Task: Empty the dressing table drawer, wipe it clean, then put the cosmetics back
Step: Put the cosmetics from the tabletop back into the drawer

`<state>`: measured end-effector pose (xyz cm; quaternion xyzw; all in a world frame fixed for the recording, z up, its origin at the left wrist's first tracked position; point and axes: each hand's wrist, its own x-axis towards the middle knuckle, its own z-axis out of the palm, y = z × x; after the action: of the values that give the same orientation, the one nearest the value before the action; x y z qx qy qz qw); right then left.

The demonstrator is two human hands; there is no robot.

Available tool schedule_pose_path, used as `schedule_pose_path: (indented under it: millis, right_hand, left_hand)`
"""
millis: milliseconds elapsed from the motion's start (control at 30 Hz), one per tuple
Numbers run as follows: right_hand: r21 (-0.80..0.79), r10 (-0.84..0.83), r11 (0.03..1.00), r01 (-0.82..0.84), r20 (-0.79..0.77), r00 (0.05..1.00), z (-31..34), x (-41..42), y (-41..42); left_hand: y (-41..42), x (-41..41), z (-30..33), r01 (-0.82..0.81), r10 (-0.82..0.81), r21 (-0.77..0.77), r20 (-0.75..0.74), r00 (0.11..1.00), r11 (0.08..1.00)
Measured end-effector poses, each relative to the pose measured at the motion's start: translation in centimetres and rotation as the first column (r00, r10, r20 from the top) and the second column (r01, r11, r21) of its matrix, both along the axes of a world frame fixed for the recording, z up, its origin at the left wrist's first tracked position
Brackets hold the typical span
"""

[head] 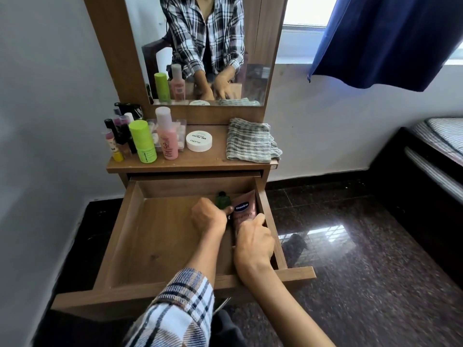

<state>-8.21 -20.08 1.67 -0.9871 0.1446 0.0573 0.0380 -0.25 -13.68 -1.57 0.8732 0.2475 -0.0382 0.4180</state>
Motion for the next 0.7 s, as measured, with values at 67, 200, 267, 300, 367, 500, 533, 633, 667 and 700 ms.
schedule_pose_path:
  millis: [67,200,267,300,367,500,533,633,667,700]
  right_hand:
    - [0.002,-0.003,1.000,0.003,-0.005,1.000,-0.15,0.02,0.05]
    - [-0.001,-0.005,1.000,0.005,-0.013,1.000,-0.48,0.10,0.05]
    - [-0.009,-0.004,1.000,0.004,-0.012,1.000,-0.58,0.16,0.13]
    - [-0.010,-0.004,1.000,0.004,-0.015,1.000,-0.61,0.20,0.22]
    - [-0.005,-0.004,1.000,0.003,-0.025,1.000,-0.64,0.33,0.37]
    - [-0.027,0.016,0.999,-0.018,-0.074,0.997,-0.53,0.32,0.26]
    - [-0.032,0.020,0.999,-0.022,-0.077,0.997,-0.49,0.24,0.21]
    - [-0.017,0.006,1.000,-0.007,-0.093,0.996,-0.30,-0.02,0.30]
    - [-0.013,-0.001,1.000,-0.001,-0.106,0.994,-0.23,-0.07,0.37]
    - [-0.012,-0.007,1.000,0.005,-0.116,0.993,-0.12,-0.11,0.43]
  left_hand:
    - [0.01,0.02,-0.12,-0.008,0.008,-0.006,0.003,1.000,1.000]
    - [0.17,0.11,-0.28,-0.033,0.034,-0.012,0.007,0.999,0.999]
    - [0.25,0.23,-0.35,-0.036,0.036,-0.010,0.001,0.999,0.999]
    - [0.28,0.28,-0.40,-0.038,0.038,-0.009,-0.002,0.999,0.999]
    - [0.36,0.40,-0.51,-0.040,0.040,-0.004,-0.005,0.999,0.999]
    - [0.52,0.53,-0.63,-0.050,0.050,-0.011,-0.010,0.999,0.999]
    - [0.54,0.56,-0.68,-0.051,0.050,-0.018,-0.011,0.999,0.999]
    - [0.55,0.62,-0.78,-0.052,0.052,-0.029,-0.009,0.999,0.998]
    - [0.57,0.63,-0.82,-0.051,0.051,-0.032,-0.006,0.999,0.998]
    - [0.56,0.64,-0.86,-0.052,0.052,-0.040,-0.001,0.999,0.998]
